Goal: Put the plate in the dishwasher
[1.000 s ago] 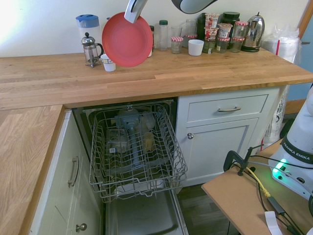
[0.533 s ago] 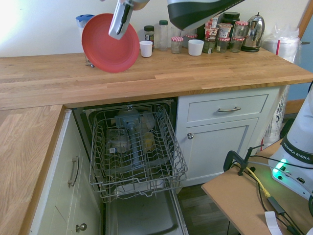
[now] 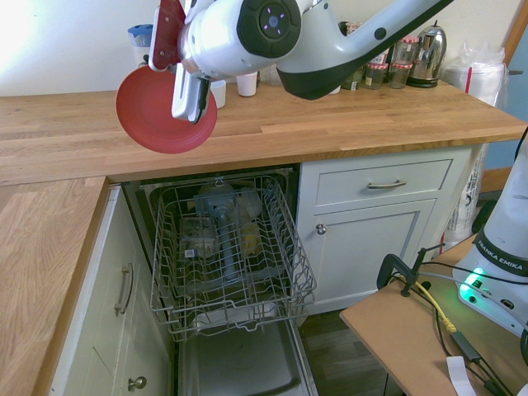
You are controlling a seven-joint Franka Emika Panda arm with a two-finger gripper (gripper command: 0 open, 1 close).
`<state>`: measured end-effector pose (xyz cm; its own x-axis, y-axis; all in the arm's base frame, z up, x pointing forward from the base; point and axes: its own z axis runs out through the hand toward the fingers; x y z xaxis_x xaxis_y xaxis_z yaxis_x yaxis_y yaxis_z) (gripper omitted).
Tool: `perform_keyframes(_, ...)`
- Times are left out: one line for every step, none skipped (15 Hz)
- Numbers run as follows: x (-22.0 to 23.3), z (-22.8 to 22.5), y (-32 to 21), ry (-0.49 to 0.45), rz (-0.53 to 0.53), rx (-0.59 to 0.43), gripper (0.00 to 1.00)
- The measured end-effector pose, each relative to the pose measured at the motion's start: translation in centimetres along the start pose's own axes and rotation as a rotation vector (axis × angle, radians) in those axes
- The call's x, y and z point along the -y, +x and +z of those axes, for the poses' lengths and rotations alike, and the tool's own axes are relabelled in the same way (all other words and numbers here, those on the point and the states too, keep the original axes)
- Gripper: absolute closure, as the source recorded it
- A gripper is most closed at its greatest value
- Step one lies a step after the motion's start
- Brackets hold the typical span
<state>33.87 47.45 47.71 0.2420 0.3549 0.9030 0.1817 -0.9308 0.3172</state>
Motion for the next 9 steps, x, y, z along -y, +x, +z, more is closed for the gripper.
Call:
perform_keyframes(0.0, 0.1, -0.4, -0.001, 0.003, 0.001, 1.0)
perform_keyframes(-0.1, 0.1, -0.4, -0.002, 0.005, 0.001, 1.0)
perform_keyframes(-0.2, 0.3, -0.5, -0.005, 0.011, 0.002, 1.0)
perform_keyframes(-0.3, 0.4, -0.8, -0.007, 0.016, 0.002, 1.0)
perform_keyframes(-0.3, 0.6, -1.4, -0.009, 0.021, -0.004, 1.0)
perform_keyframes(-0.2, 0.8, -2.3, -0.009, 0.028, -0.009, 1.0)
perform_keyframes(0.0, 0.9, -3.3, -0.007, 0.034, -0.01, 1.0)
perform_keyframes(0.3, 0.9, -4.2, -0.006, 0.038, -0.009, 1.0)
perform_keyframes(0.8, 1.0, -5.4, -0.002, 0.042, -0.005, 1.0)
